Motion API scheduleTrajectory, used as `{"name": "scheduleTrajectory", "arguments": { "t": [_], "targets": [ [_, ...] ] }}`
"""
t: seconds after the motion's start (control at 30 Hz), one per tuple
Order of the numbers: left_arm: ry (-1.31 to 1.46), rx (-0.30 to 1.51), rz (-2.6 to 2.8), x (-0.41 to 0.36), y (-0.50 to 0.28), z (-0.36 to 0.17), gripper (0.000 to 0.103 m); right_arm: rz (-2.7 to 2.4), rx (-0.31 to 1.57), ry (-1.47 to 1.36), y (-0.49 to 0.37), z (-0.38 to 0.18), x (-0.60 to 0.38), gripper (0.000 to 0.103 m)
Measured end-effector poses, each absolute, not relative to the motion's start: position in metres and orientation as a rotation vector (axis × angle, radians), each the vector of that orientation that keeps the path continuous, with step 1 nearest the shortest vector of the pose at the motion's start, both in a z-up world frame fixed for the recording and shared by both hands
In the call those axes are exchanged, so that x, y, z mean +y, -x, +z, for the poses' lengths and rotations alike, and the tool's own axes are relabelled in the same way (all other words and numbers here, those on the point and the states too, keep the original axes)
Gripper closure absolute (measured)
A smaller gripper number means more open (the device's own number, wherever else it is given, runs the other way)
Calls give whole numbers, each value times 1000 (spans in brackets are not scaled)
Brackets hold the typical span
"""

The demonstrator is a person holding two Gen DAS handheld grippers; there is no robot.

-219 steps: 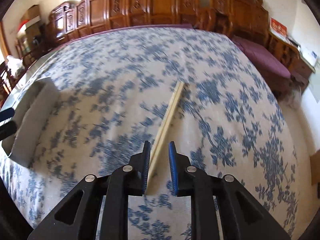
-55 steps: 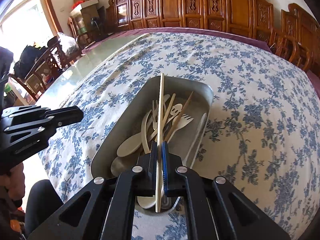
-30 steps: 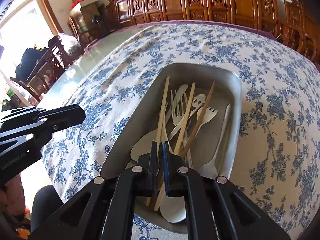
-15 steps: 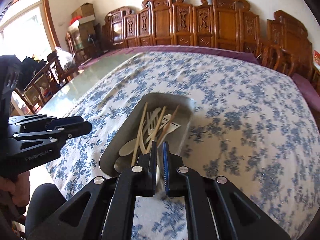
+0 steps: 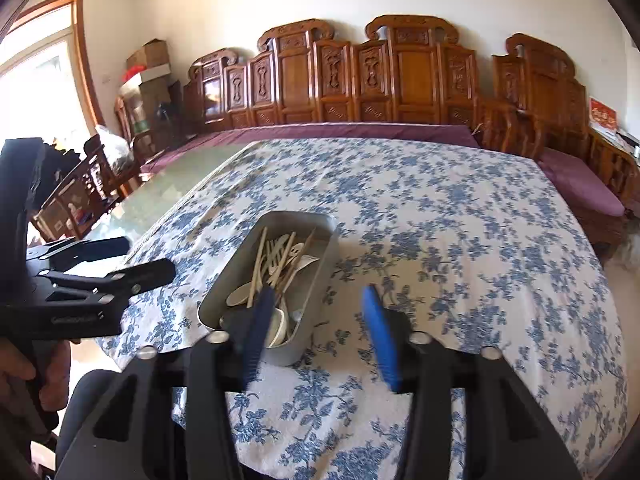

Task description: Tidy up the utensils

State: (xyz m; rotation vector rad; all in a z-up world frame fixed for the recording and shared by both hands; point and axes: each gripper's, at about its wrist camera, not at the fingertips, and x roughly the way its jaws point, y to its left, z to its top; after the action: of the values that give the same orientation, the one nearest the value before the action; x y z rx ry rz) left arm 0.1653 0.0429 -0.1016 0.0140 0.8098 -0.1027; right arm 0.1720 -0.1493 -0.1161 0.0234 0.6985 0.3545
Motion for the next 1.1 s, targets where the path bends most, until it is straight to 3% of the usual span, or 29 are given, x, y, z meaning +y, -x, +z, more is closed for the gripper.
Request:
{"name": "scheduleTrajectory", "arguments": {
  "t": [0.33,0.7,1.1],
  "targets": [
    [-31,791,-89,30,-137,-89,8,289,650,-41,-145,-102,-173,4],
    [-46,815,-101,16,-114,-95,8,250,637,-57,-116,-94,-196,3],
    [-35,721,-81,9,-76,-44,8,222,552,-58,-81,-55,-205,3]
  ]
}}
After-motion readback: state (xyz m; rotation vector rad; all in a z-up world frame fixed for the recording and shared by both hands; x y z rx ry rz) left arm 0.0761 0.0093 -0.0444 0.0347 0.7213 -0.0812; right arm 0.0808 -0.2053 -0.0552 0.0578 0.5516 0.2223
